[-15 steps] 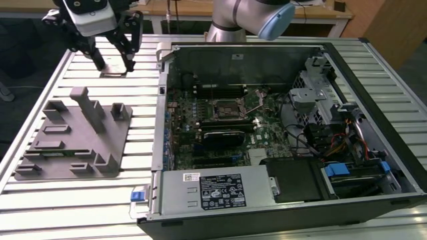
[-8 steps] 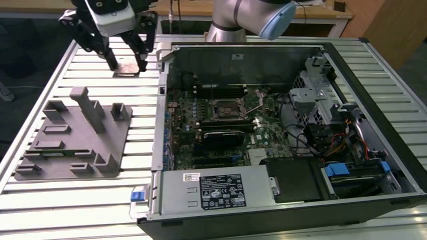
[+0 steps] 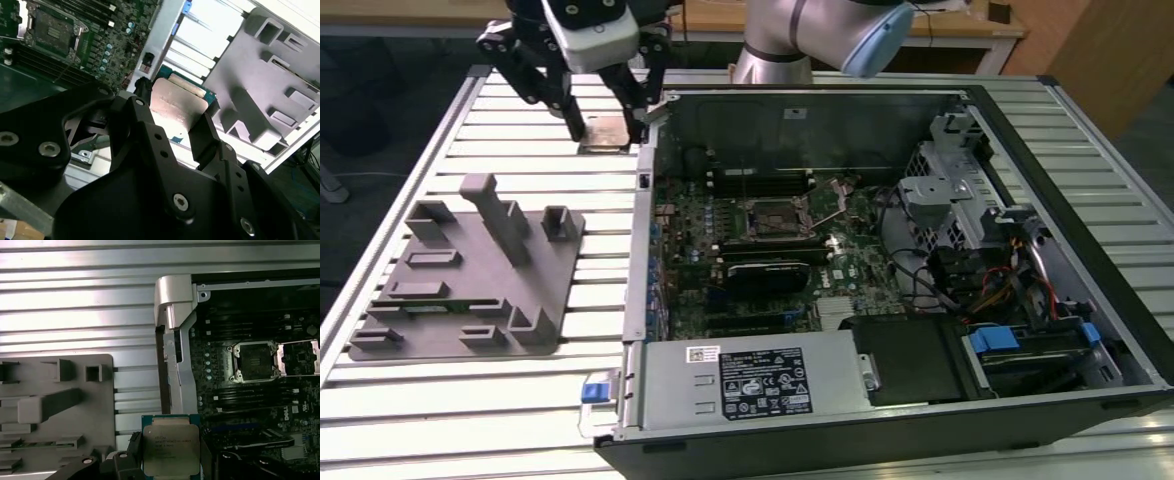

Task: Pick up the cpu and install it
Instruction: 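Pick up the cpu and move it towards the insertion slot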

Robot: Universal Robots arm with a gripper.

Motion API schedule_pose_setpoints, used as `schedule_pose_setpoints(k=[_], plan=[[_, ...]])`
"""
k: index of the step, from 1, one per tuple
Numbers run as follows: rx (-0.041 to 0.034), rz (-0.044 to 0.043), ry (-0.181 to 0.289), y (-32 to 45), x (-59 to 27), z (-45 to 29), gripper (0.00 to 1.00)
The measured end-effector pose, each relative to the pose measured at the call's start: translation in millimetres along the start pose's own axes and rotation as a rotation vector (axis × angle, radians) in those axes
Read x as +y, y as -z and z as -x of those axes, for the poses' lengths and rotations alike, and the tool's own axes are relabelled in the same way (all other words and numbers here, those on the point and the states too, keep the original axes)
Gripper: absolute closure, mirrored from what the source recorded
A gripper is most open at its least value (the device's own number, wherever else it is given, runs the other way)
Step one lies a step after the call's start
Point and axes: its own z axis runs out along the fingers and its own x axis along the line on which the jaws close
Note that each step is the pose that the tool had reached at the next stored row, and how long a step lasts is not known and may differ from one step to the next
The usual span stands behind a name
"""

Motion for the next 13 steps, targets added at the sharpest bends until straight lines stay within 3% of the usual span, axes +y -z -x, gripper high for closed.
schedule_pose_setpoints(k=[13], plan=[[-0.0001, 0.0001, 0.000, -2.4, 3.7, 49.3, 0.45]])
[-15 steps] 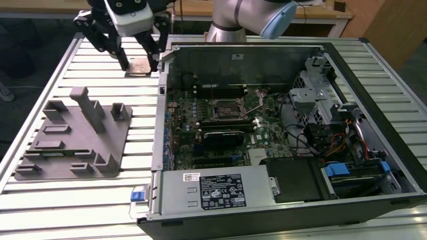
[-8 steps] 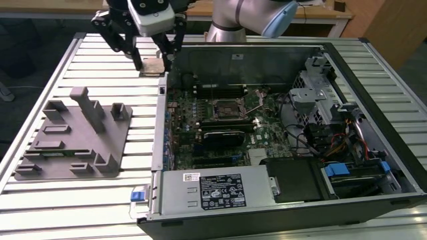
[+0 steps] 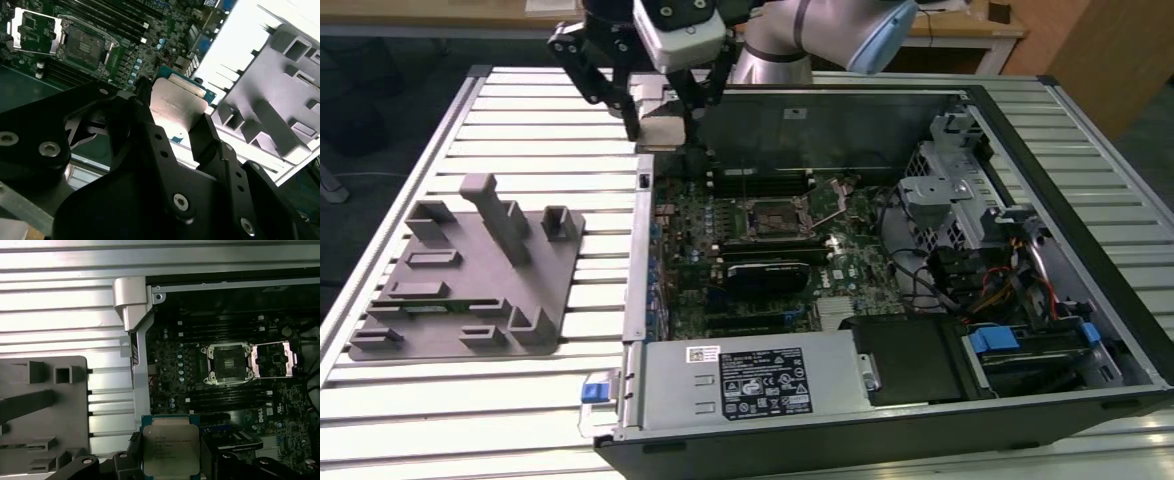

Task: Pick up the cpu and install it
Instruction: 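Pick up the cpu and move it towards the insertion slot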

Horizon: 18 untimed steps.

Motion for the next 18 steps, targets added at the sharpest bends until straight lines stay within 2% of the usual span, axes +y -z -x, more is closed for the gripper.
schedule_pose_setpoints(k=[18], plan=[[0.0000, 0.0000, 0.000, -3.4, 5.9, 71.6, 0.45]])
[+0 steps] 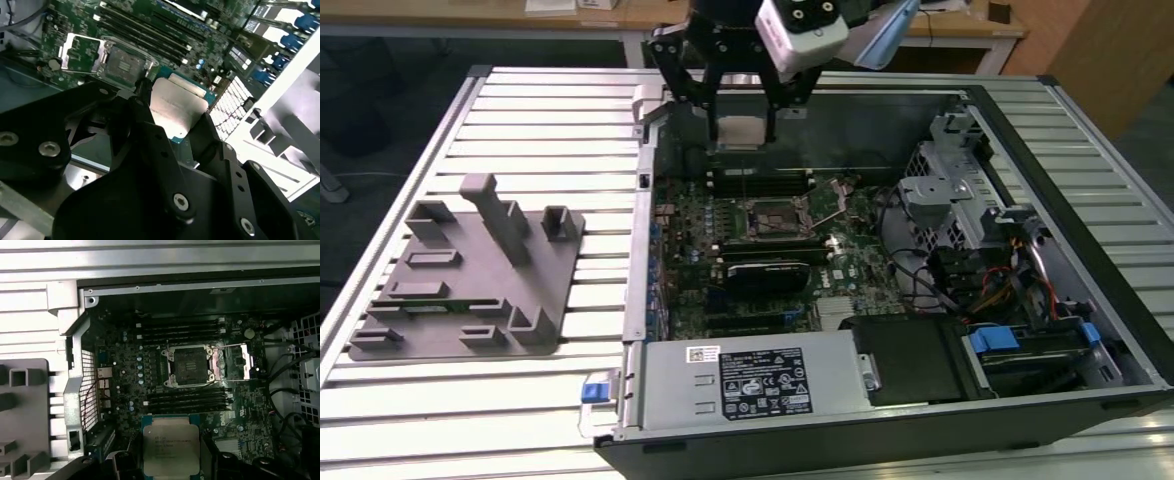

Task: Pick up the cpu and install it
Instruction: 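Pick up the cpu and move it towards the insertion slot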

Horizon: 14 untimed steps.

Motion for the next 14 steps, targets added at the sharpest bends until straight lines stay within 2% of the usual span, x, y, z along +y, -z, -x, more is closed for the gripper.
schedule_pose_setpoints(k=[6, 14], plan=[[0.0000, 0.0000, 0.000, -1.0, 1.8, 20.4, 0.45], [0.0000, 0.0002, 0.000, -1.3, 2.1, 23.1, 0.45]])
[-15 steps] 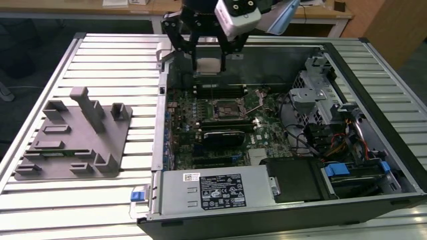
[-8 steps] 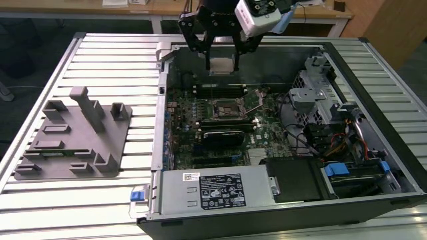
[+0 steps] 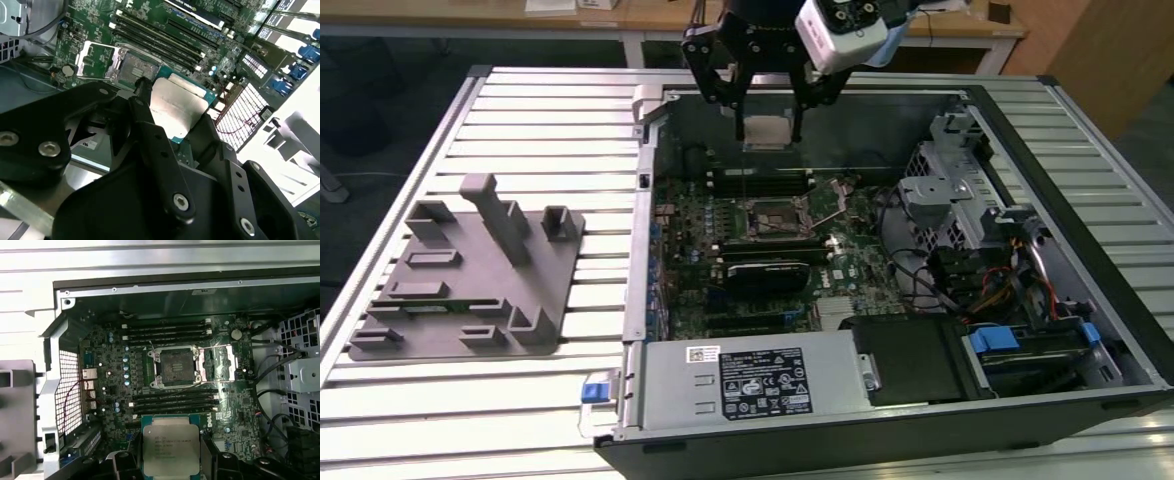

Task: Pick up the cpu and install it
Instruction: 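Pick up the cpu and move it towards the insertion slot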

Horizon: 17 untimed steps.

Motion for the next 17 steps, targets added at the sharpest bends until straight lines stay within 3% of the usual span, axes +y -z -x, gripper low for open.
schedule_pose_setpoints(k=[7, 17], plan=[[0.0001, -0.0002, 0.000, -7.4, 1.8, 5.2, 0.45], [0.0001, -0.0003, 0.000, -23.1, 12.5, 8.3, 0.45]])
